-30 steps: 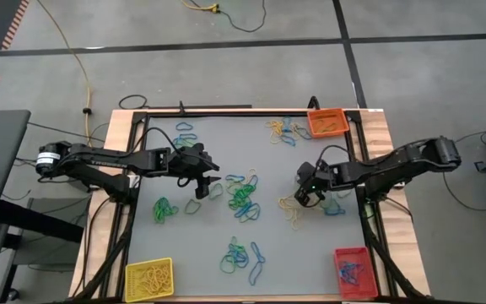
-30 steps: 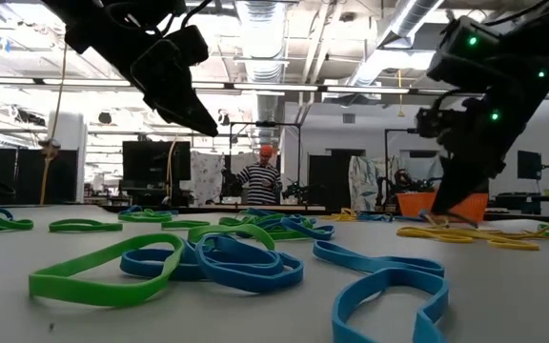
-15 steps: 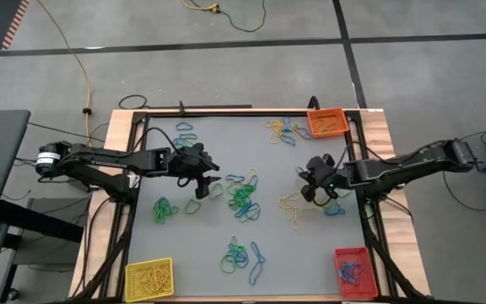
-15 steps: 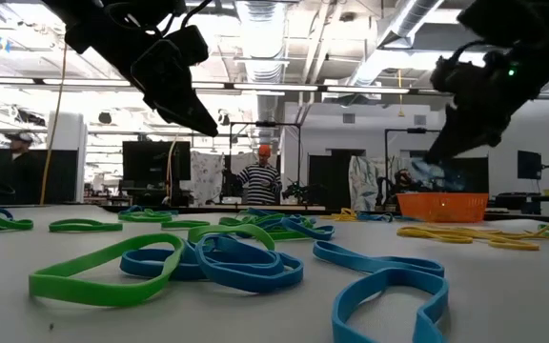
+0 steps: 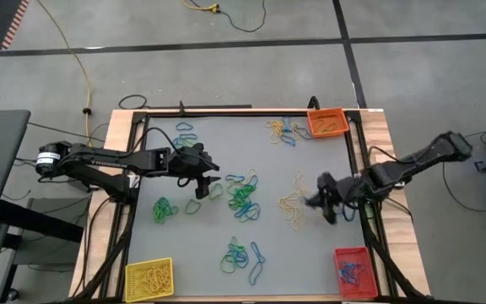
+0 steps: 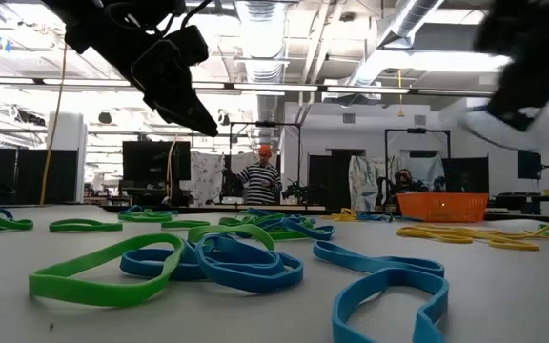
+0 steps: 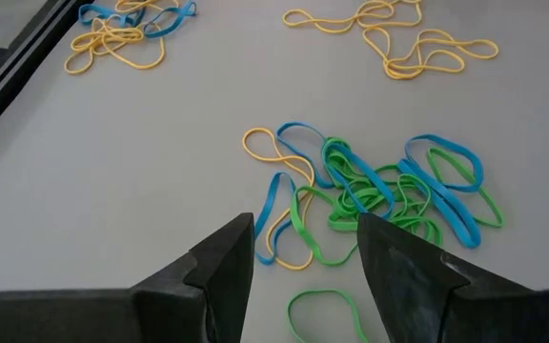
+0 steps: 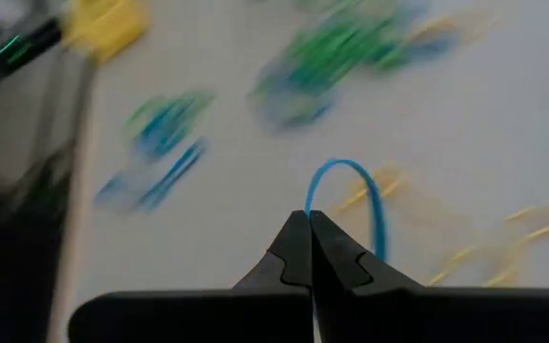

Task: Sort rubber bands into baskets
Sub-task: Put the blue rubber band into the red bin

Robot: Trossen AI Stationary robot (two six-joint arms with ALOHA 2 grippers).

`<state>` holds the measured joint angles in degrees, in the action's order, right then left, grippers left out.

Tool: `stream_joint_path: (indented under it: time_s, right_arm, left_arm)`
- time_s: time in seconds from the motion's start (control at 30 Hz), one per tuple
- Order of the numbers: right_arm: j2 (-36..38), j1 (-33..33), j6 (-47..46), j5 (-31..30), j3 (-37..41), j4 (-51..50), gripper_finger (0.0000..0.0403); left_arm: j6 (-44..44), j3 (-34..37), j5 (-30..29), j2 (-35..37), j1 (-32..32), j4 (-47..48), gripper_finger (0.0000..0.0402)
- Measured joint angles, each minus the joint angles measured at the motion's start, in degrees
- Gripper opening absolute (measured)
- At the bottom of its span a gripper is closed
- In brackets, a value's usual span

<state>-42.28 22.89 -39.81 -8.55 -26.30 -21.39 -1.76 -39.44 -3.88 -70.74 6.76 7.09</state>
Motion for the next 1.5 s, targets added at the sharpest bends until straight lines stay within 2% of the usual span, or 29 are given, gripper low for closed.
stream_joint_path:
  time_s: [0.1, 0.23, 0.43, 0.63, 0.8, 1.03, 1.23, 1.5]
  right_arm:
    - [-0.1, 8.5, -5.7, 2.4, 0.0, -1.9, 0.0019]
    - [-1.5, 21.3, -15.1, 1.5, 0.0, -1.8, 0.0019]
    - [-5.6, 38.9, -29.0, -8.0, -0.1, 1.5, 0.0019]
    - [-13.1, 50.9, -40.5, -16.3, -2.3, 1.5, 0.0019]
    - [-20.4, 55.6, -46.5, -18.7, -5.9, 1.6, 0.0019]
    - [-28.4, 58.1, -51.8, -18.5, -9.7, 1.1, 0.0020]
    - [-30.7, 59.0, -56.7, -18.3, -10.2, 0.7, 0.0036]
    - [-30.9, 59.0, -56.6, -18.9, -10.2, 0.5, 0.0055]
  left_arm:
    - [0.0, 0.0, 0.0, 0.0, 0.0, 0.0, 0.0178]
    - [0.0, 0.0, 0.0, 0.0, 0.0, 0.0, 0.0178]
    - [0.0, 0.0, 0.0, 0.0, 0.0, 0.0, 0.0178]
    - [0.0, 0.0, 0.0, 0.0, 0.0, 0.0, 0.0178]
    - [0.0, 0.0, 0.0, 0.0, 0.0, 0.0, 0.0178]
    - [0.0, 0.0, 0.0, 0.0, 0.0, 0.0, 0.0178]
    - [0.0, 0.0, 0.0, 0.0, 0.0, 0.0, 0.0178]
    - [0.0, 0.0, 0.0, 0.0, 0.0, 0.0, 0.0178]
